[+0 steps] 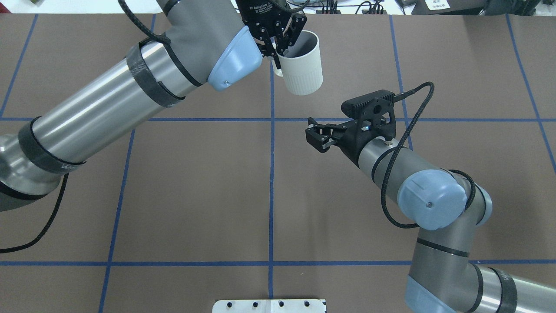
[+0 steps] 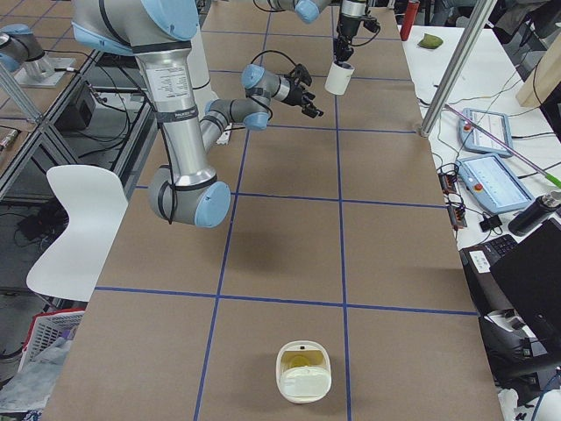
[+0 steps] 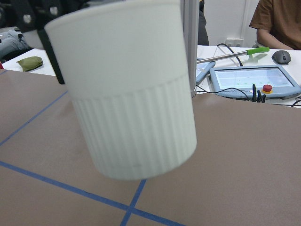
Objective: Left arm hands cup to right arm to dump lemon
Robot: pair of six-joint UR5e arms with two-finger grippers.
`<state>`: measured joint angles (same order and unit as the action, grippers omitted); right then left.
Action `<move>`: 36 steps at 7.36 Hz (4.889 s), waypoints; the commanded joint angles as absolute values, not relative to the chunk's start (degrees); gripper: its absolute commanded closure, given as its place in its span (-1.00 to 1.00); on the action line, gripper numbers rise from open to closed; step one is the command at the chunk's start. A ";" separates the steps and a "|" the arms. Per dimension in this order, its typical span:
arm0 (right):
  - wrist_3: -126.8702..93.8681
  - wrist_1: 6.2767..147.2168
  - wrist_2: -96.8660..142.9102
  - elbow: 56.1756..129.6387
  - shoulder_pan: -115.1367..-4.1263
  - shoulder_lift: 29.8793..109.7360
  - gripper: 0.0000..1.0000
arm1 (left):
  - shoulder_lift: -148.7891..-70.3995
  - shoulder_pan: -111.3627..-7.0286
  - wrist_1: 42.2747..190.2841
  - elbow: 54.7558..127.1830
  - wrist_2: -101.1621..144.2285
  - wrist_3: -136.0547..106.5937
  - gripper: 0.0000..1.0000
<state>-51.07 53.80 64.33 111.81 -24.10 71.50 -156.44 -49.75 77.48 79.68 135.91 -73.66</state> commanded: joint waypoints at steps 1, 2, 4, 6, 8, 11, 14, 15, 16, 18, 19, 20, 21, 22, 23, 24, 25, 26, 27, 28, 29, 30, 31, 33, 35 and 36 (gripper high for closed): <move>-48.97 56.07 71.24 111.36 -30.28 71.37 -1.00 | -156.09 -51.50 77.17 79.54 136.14 -71.90 1.00; -46.00 57.99 76.59 111.01 -34.93 71.45 -1.00 | -154.61 -52.55 77.08 80.59 136.14 -71.81 1.00; -41.86 60.73 92.55 108.47 -46.44 71.54 -1.00 | -147.18 -55.70 76.99 87.59 136.05 -69.81 1.00; -37.55 60.91 104.97 105.31 -55.33 73.81 -1.00 | -136.37 -59.30 76.38 95.68 135.71 -61.65 1.00; -32.72 63.78 115.53 105.03 -62.28 76.98 -1.00 | -126.44 -62.31 76.38 102.62 133.52 -57.14 1.00; -24.90 71.08 124.70 105.12 -69.32 80.14 -1.00 | -110.44 -62.31 76.73 113.61 127.98 -53.18 1.00; -21.97 74.35 130.42 105.38 -71.98 83.05 -1.00 | -97.87 -61.79 82.58 114.18 122.87 -49.31 1.00; -21.97 74.27 130.52 105.82 -72.16 83.93 -1.00 | -96.08 -61.79 88.71 110.17 123.05 -49.57 1.00; -21.97 74.27 130.52 105.65 -72.07 84.02 -1.00 | -95.89 -61.79 93.64 106.12 123.57 -49.74 1.00; -21.97 74.36 130.52 105.29 -71.98 83.76 -1.00 | -93.89 -61.70 100.95 101.35 123.66 -49.57 1.00; -21.97 74.44 130.52 105.29 -71.98 83.76 -1.00 | -92.91 -61.61 103.51 100.29 123.84 -49.57 1.00; -21.97 74.44 130.52 105.21 -71.90 83.59 -1.00 | -92.29 -61.61 103.71 100.11 126.19 -49.48 1.00; -21.97 74.44 130.52 105.21 -71.89 83.50 -1.00 | -91.85 -61.61 103.54 100.28 126.82 -49.40 1.00; -21.97 74.44 130.52 105.21 -71.89 83.50 -1.00 | -91.15 -61.61 103.45 100.46 126.83 -49.39 1.00; -21.97 74.44 130.52 105.03 -71.55 83.41 -1.00 | -91.06 -61.52 103.01 100.37 126.91 -49.39 1.00; -21.97 74.44 130.52 105.03 -71.46 83.41 -1.00 | -90.97 -61.35 102.83 100.28 126.91 -49.39 1.00; -21.89 74.44 130.52 105.03 -71.46 83.58 -1.00 | -90.01 -60.91 103.01 100.20 126.91 -49.39 1.00; -21.97 74.44 130.52 105.12 -71.46 83.58 -1.00 | -89.83 -60.13 103.01 100.20 126.91 -49.39 1.00; -21.97 74.44 130.52 105.03 -71.46 83.58 -1.00 | -89.82 -59.51 102.92 100.20 126.91 -49.48 0.66; -21.89 74.44 130.52 105.03 -71.46 83.58 -1.00 | -89.82 -58.54 103.01 100.20 126.91 -49.48 0.57; -21.88 74.44 130.52 105.03 -71.54 83.58 -1.00 | -89.82 -58.19 103.09 100.20 126.91 -49.48 -0.24; -21.88 74.53 130.52 105.03 -71.54 83.58 -1.00 | -89.82 -58.18 103.27 100.37 126.91 -49.48 -0.99; -21.88 74.79 130.52 105.03 -71.63 83.50 -1.00 | -89.82 -58.36 103.10 101.07 126.91 -49.40 -1.00; -21.80 75.58 130.52 105.21 -71.81 83.41 -1.00 | -87.91 -58.62 102.92 103.87 127.18 -49.31 -1.00; -18.66 80.21 130.43 105.29 -72.59 83.41 -1.00 | -86.23 -61.15 102.74 108.17 130.08 -44.34 -1.00; -13.15 84.51 130.34 105.29 -73.90 83.15 -1.00 | -86.22 -65.96 102.31 108.28 130.25 -38.38 -1.00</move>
